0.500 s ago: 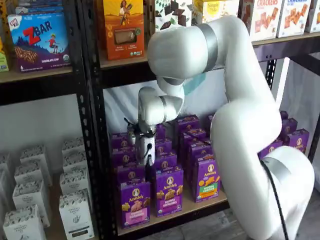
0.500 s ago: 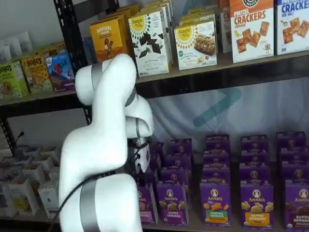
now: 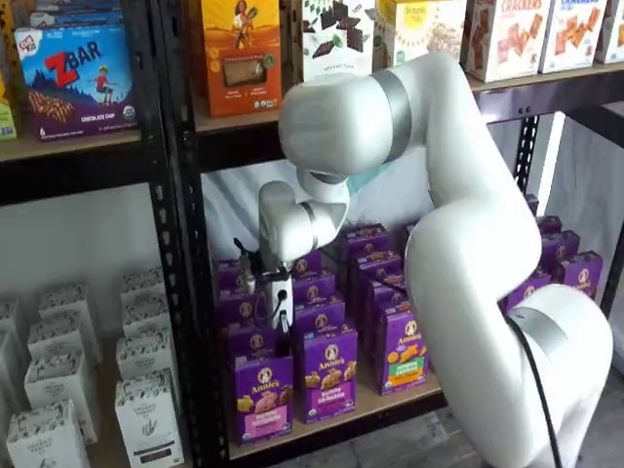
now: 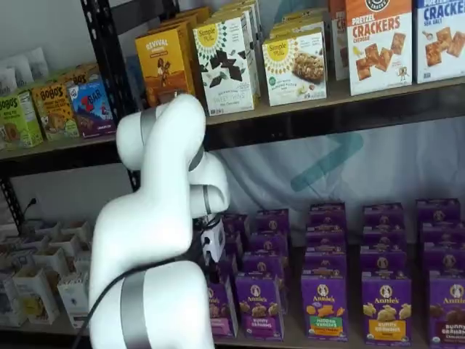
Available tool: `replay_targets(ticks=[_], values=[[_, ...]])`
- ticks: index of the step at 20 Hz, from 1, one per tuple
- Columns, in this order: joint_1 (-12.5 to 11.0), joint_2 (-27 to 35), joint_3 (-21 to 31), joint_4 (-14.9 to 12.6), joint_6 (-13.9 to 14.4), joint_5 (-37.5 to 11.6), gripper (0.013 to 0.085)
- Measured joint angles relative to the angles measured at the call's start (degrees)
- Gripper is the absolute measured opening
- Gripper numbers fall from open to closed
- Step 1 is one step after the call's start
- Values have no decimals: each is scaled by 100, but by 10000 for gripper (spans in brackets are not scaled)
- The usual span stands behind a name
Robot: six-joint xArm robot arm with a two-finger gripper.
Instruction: Pick up the purple box with a pink patch in the middle, on the bottom shelf, the first box from the left
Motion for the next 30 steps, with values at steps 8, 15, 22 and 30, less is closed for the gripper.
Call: replay_targets(ticks=[8,15,22,30], values=[[33,203,-160,-167,172,-1,850],[68,329,-279,-276,301,107,850],[118,467,-336,-398,456,74,850],[145,702,-379,-429,511,-127,850]])
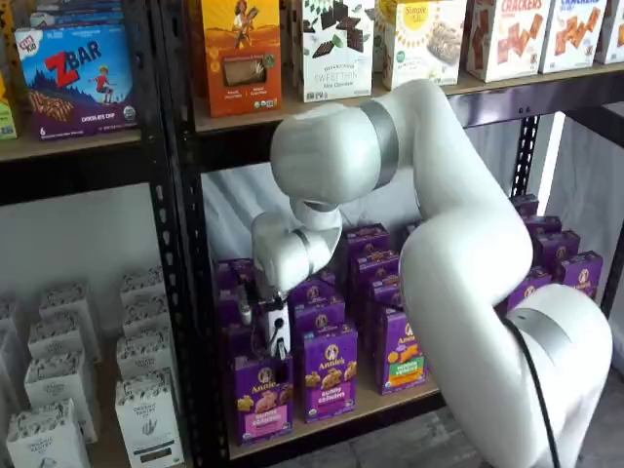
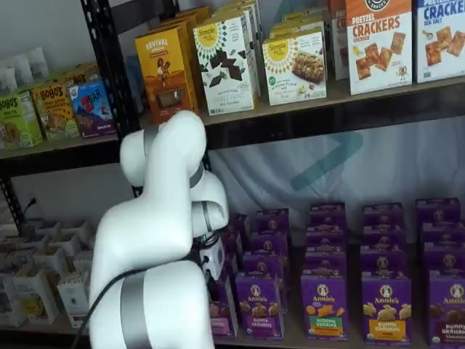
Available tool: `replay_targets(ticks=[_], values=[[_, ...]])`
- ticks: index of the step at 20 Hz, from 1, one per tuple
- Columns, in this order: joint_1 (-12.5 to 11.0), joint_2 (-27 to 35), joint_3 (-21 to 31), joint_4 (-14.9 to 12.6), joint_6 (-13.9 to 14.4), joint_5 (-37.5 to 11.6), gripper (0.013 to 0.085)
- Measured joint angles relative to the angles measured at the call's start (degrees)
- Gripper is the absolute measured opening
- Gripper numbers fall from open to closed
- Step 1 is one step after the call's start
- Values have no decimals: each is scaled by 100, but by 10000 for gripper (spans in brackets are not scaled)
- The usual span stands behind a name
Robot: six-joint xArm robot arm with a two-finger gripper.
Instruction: Pick up the purple box with a pink patch in the middle, on the bottom shelf, the first box from the left
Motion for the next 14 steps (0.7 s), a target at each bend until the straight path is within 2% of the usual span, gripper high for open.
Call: replay_targets(ticks=[10,14], values=[[-26,111,-25,391,-365,-166,850],[17,172,-110,457,-382,-155,850]])
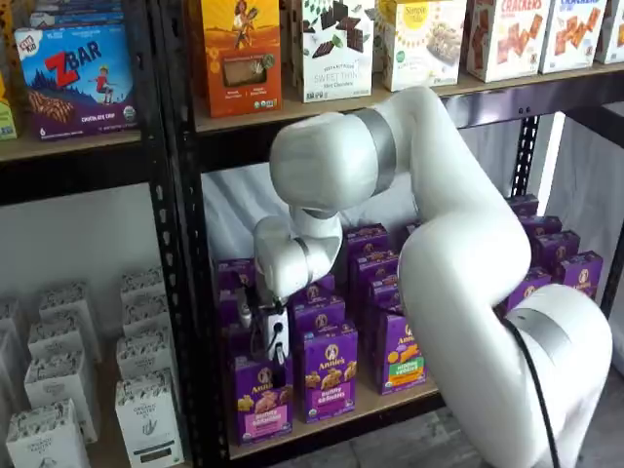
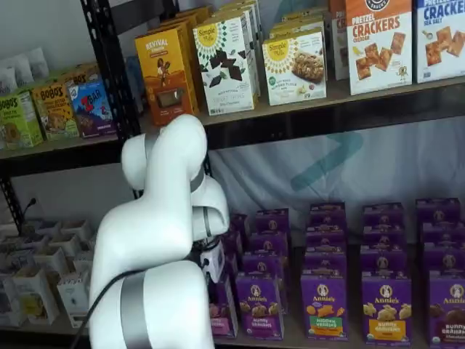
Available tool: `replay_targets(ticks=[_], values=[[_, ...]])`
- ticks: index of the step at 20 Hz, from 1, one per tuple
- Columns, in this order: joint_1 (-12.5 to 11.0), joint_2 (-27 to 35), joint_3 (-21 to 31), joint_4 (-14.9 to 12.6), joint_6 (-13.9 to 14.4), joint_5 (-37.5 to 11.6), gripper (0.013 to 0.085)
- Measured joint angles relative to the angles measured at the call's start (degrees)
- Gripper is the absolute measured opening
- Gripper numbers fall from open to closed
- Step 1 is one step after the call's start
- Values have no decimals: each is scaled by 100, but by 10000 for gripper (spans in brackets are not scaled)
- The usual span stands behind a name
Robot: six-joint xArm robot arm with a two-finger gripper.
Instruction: Pick up the purple box with a pink patch in the middle, on the bottom shelf, the first box from the left
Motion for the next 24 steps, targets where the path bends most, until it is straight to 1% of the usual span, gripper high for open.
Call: replay_targets(ticks=[5,10,12,13,14,15,17,21,24], values=[[44,119,-141,-61,99,20,850],[79,235,-267,-47,122,-3,850],[91,283,-315,-69,155,-30,770],[93,293,-324,-82,168,-34,770],[96,306,-341,-92,180,-31,730],[100,321,-360,-97,186,-21,730],[106,347,-392,-95,192,-4,650],[117,386,-427,-177,275,-7,650],[125,403,-442,-183,287,18,650]])
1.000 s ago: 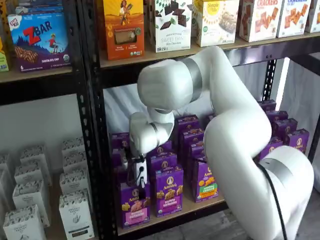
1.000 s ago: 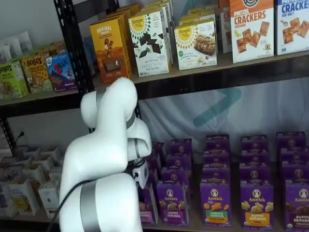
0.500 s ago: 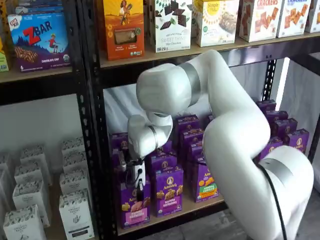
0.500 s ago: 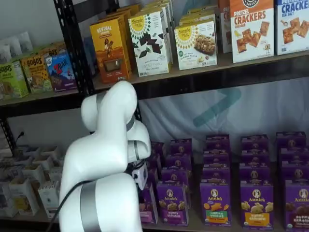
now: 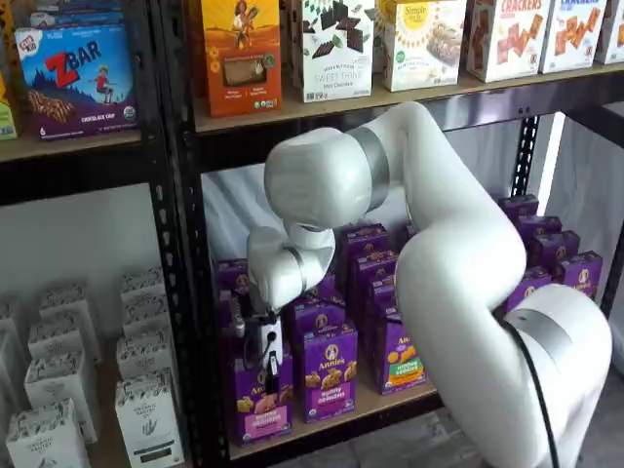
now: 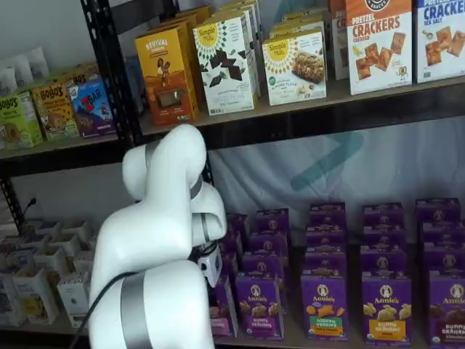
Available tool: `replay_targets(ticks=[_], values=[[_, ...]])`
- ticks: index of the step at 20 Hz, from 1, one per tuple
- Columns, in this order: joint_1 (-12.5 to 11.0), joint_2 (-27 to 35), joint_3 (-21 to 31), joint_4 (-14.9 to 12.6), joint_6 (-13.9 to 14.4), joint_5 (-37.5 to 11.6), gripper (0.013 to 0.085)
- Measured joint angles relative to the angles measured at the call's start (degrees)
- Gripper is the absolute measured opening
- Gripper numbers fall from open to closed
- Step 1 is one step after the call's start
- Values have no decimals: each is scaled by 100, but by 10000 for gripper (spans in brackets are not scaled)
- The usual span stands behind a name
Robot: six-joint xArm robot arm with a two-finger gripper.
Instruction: Pick up the purple box with a pink patch in the middle, on the bottom shelf, the first box from the left
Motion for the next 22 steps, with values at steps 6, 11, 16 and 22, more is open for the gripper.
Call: replay_targets(ticks=[6,11,16,22], values=[[4,-13,36,22,-15,7,610],[3,-44,95,27,-21,-32,490],[-9,-88,137,-38,26,3,490],[-22,-267,371,-36,9,-47,490]])
